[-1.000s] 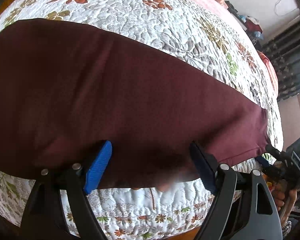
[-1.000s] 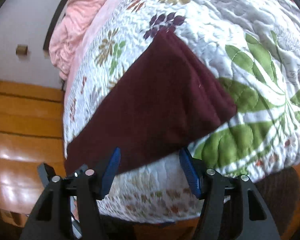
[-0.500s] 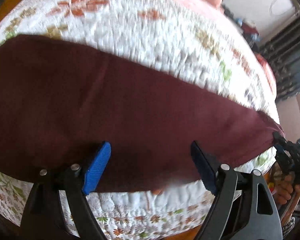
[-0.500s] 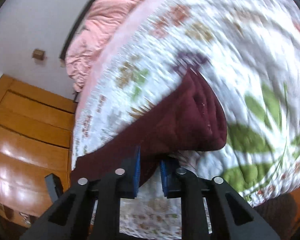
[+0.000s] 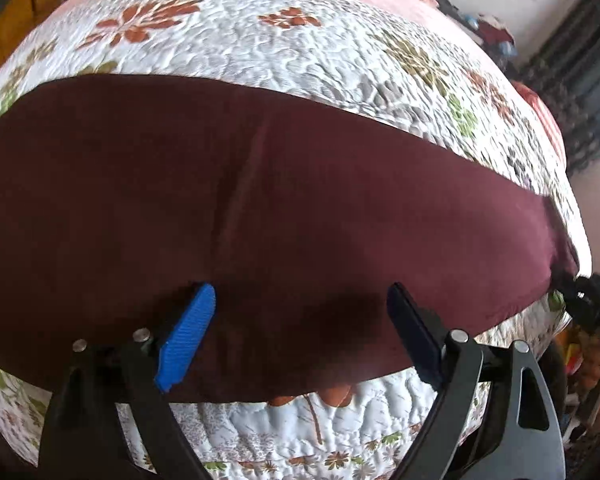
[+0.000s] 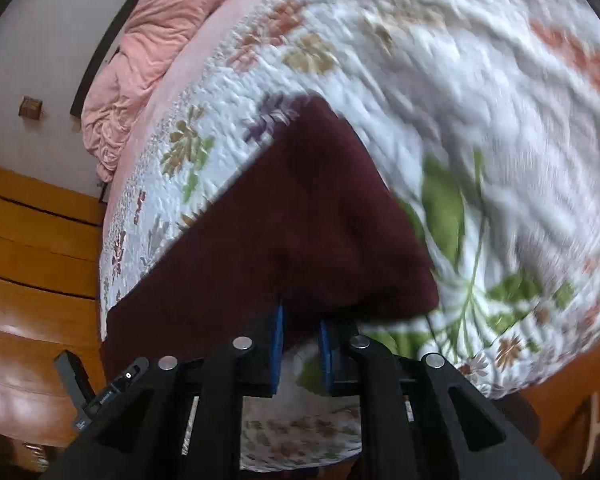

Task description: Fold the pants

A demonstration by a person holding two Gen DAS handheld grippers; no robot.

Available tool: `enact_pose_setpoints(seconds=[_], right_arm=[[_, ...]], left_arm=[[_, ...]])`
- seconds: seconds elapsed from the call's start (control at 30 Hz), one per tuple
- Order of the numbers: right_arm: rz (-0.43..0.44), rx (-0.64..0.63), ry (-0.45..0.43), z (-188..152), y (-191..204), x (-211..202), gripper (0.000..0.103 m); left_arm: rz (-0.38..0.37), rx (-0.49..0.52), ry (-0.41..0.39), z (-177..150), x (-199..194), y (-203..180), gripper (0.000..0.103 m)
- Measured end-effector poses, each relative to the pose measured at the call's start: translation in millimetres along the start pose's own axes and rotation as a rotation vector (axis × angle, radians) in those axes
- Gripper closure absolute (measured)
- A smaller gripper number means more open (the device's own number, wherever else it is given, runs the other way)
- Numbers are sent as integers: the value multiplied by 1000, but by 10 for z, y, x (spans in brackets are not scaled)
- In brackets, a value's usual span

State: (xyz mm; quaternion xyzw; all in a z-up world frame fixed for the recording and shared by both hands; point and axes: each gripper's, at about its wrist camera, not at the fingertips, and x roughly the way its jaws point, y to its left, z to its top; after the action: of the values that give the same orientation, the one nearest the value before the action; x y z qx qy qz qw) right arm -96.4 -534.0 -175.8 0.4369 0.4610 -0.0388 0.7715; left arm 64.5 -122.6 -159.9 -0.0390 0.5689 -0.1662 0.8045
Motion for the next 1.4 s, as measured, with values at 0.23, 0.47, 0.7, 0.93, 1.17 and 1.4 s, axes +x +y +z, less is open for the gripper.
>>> enact_pose_setpoints(seconds=[0.23, 0.47, 0.7, 0.93, 1.17, 1.4], right_arm=[[39, 25, -12, 41, 11, -58, 68], [85, 120, -23, 73, -160, 9, 70], [16, 71, -36, 67, -41, 22, 83], [-17, 63, -32, 75, 32, 12, 83], [-79, 36, -32, 86, 136, 14, 83], [-53, -103, -117, 119, 765, -347, 83]], left_arm=[[-2, -49, -7, 19, -44, 91, 16], [-2, -19, -22, -39, -135, 0, 15], [16, -3, -1, -91, -4, 78, 12], [-26, -105, -38, -71, -266, 343, 15], [-48, -76, -31, -105, -219, 428, 15], [20, -135, -97, -129, -592, 825, 13]])
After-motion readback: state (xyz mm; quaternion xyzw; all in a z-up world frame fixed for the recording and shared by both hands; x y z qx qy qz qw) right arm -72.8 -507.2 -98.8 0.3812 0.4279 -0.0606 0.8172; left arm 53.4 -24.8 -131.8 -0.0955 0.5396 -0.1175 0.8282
